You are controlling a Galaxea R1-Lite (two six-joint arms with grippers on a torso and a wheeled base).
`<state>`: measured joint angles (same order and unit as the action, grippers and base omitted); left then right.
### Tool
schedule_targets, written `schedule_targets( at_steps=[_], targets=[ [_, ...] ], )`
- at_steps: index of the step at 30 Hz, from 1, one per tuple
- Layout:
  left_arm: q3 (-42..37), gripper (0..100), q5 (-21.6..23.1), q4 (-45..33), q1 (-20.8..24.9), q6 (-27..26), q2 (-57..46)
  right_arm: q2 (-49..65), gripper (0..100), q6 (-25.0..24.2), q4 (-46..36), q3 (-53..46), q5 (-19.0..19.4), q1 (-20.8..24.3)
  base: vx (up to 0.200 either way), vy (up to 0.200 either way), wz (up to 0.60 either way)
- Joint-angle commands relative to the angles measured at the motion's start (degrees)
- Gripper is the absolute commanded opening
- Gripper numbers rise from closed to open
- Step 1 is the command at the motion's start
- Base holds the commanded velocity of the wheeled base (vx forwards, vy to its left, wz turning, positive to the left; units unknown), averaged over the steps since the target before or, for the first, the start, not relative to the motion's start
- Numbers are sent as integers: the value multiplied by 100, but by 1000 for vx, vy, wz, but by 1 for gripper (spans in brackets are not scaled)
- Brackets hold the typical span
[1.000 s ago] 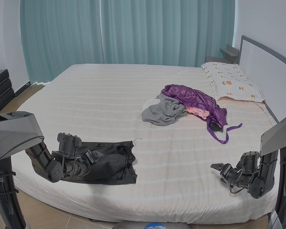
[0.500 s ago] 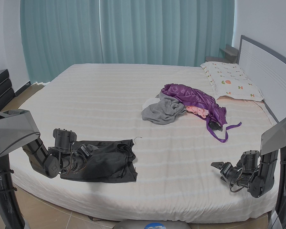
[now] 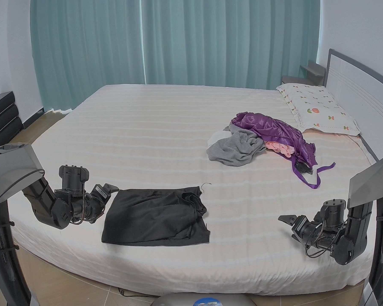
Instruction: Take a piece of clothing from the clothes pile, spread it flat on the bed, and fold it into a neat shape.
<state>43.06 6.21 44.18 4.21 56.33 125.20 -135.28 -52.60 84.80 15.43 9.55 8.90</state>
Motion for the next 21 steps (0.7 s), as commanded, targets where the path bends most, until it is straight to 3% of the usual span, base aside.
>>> schedule_targets(
  at_steps=[1, 8, 21],
  targets=[
    [89, 100, 4, 3, -60, 1, 101, -60, 100, -13, 2, 21, 3, 59, 0, 200, 0],
    [98, 100, -14, 3, -16, -17, 189, -113, 100, -13, 10, 21, 3, 68, 0, 200, 0],
    [89, 100, -172, 12, -25, 18, 268, -122, 100, -57, 10, -5, 3, 103, 15, 0, 0]
  ],
)
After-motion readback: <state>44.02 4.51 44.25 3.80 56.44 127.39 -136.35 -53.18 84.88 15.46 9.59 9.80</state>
